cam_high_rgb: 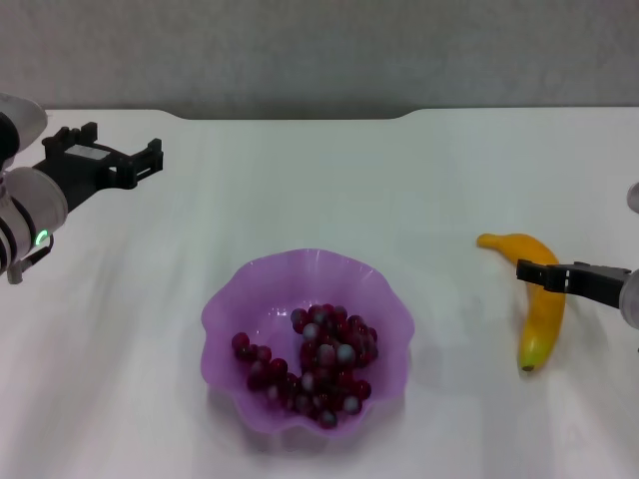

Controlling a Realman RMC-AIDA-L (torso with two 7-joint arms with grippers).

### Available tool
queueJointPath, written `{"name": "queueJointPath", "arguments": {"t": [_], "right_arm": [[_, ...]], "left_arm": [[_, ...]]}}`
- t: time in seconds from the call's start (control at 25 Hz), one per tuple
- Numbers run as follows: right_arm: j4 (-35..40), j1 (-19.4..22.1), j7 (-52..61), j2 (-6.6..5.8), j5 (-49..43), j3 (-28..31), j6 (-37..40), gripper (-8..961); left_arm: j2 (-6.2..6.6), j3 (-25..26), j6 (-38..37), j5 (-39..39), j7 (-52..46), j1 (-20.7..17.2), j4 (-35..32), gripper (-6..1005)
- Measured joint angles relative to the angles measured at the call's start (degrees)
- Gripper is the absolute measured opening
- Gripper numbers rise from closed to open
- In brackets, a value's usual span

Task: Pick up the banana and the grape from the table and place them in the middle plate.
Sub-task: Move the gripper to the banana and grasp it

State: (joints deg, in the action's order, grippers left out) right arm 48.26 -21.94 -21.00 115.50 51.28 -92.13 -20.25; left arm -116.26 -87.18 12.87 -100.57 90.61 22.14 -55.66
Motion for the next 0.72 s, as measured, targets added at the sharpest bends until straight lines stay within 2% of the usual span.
{"name": "queueJointPath", "arguments": {"t": [0.44,0.72], "right_arm": [[-1.92,-0.33,-0.10,-0.24,0.57,0.05,0.22,867],[-5.44,-2.34,-0.19,0.04,0.58,-0.88,1.63,863]], "left_arm": [[-0.02,0.00,0.06,0.01,0.00,0.05,0.14,892],[-0.05,0.00,0.32,0.00,-0.11,0.09,0.14,892]]}}
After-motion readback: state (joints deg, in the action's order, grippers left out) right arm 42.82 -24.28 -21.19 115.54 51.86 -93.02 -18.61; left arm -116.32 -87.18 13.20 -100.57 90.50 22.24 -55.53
